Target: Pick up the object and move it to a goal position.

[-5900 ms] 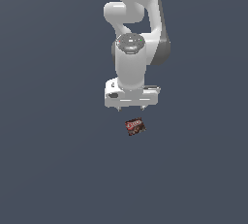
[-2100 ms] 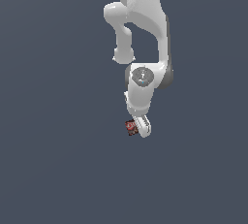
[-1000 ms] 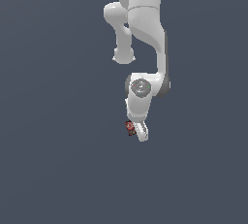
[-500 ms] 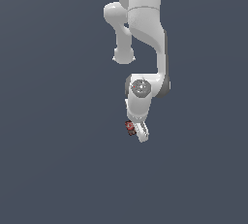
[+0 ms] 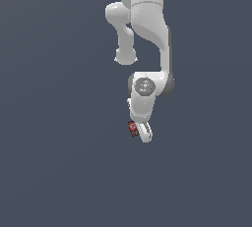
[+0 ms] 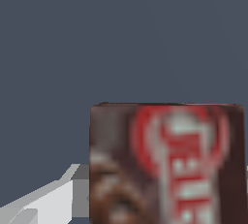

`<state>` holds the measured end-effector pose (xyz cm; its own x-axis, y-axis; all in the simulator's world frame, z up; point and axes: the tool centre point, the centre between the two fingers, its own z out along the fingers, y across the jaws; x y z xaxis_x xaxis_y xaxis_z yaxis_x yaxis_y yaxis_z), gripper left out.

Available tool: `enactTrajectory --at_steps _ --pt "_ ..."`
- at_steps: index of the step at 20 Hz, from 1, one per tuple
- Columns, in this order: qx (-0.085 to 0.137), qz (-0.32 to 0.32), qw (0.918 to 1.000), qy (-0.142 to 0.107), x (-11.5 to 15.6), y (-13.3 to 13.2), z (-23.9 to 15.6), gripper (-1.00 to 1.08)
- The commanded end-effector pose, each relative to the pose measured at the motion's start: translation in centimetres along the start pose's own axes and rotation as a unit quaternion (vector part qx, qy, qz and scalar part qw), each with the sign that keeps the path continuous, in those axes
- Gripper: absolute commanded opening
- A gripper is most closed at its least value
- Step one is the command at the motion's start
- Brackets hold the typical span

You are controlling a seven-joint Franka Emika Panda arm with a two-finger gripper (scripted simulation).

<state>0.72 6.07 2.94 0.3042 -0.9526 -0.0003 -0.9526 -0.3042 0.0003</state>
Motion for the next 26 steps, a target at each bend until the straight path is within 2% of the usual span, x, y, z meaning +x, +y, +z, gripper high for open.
enactTrajectory --at_steps 1,9,26 --pt "0.001 0.000 1.0000 0.000 -0.2 -0.1 -1.2 -1.00" --pt "0.000 0.001 1.0000 0.000 -1.4 -0.6 -7.7 -1.00" --pt "0.000 0.002 1.0000 0.001 -4.9 -2.3 -27.3 -1.00"
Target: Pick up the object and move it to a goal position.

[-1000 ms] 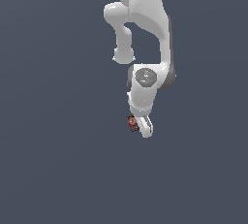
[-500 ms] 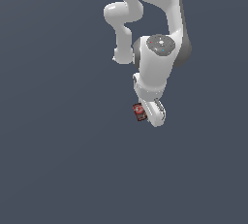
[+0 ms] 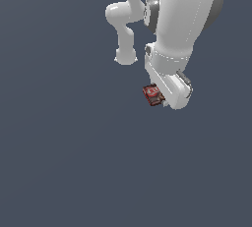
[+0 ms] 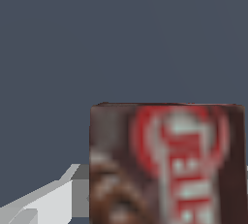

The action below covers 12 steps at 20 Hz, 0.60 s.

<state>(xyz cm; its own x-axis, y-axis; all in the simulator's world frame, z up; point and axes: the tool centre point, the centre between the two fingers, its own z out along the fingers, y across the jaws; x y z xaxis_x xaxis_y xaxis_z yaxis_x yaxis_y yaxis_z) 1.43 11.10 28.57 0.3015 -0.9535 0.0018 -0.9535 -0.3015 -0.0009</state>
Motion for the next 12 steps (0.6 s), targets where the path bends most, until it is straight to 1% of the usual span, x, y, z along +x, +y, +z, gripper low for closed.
enactTrajectory --at_steps 1,6,12 --pt "-0.001 0.000 1.0000 0.000 -0.5 -0.2 -2.7 -1.00" --pt "-0.001 -0.001 1.0000 0.000 -1.3 -0.8 -7.0 -1.00" --pt "-0.001 -0.001 1.0000 0.000 -1.9 -1.3 -10.2 -1.00"
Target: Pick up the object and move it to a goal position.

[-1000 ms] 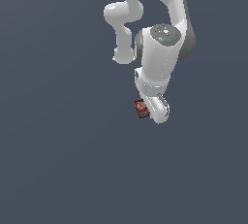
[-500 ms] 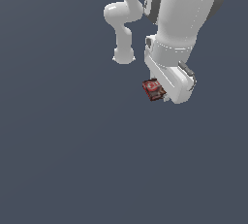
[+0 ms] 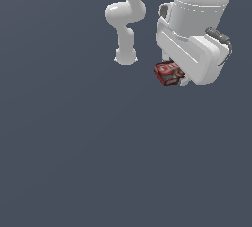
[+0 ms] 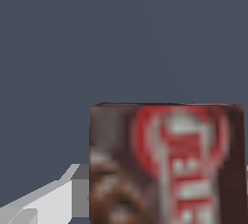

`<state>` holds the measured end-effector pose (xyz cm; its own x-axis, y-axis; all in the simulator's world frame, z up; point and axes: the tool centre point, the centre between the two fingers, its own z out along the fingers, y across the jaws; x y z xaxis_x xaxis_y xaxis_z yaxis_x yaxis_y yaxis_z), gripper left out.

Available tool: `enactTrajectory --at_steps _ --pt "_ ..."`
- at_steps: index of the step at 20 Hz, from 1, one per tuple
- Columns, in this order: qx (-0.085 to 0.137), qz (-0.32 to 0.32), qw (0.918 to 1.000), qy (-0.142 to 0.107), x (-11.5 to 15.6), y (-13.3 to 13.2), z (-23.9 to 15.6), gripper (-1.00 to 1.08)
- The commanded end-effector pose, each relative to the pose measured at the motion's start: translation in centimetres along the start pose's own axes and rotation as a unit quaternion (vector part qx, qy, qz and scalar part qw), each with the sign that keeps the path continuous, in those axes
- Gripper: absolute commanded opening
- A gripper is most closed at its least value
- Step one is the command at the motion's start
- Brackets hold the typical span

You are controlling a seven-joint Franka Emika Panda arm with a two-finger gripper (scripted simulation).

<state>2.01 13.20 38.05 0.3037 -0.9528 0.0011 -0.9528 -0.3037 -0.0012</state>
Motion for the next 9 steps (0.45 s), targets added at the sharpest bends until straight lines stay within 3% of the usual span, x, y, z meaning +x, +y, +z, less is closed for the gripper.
enactTrajectory --at_steps 1,9 --pt "-0.001 0.000 1.0000 0.000 -0.2 -0.2 -1.0 -1.00" --pt "-0.001 0.000 1.0000 0.000 -0.4 -0.4 -2.2 -1.00"
